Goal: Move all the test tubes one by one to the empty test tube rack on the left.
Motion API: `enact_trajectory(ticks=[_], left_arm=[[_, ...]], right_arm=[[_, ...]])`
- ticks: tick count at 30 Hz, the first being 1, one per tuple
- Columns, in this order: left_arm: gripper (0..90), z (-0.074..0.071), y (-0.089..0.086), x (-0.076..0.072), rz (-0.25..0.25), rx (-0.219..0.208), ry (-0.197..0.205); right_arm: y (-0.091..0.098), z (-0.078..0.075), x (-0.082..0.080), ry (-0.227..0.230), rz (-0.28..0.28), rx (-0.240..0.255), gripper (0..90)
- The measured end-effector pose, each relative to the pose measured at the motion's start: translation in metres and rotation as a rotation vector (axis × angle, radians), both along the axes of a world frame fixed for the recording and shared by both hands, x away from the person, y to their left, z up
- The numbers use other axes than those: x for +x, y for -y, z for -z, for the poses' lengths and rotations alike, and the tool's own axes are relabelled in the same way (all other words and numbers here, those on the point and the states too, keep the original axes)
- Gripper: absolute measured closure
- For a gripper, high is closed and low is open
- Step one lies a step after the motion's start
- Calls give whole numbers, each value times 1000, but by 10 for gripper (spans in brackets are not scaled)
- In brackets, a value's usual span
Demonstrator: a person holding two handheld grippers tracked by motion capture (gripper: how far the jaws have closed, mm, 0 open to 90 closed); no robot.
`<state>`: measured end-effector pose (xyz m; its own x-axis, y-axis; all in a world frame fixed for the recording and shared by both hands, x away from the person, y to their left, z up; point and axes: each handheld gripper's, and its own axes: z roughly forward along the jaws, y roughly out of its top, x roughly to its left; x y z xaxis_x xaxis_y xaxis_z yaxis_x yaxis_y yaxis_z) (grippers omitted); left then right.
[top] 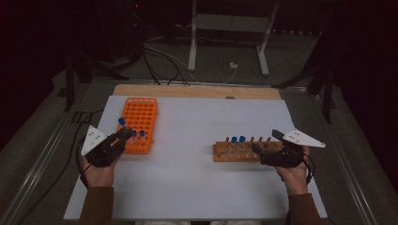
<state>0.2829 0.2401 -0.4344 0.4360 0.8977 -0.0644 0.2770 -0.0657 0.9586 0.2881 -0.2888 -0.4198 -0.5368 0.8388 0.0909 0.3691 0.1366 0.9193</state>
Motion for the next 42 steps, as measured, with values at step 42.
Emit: enact_trajectory(ticks=[42], left_arm=[[784,64,0,29,-73,165,-196]], right_arm=[[-3,3,-1,16,-19,-13,17]])
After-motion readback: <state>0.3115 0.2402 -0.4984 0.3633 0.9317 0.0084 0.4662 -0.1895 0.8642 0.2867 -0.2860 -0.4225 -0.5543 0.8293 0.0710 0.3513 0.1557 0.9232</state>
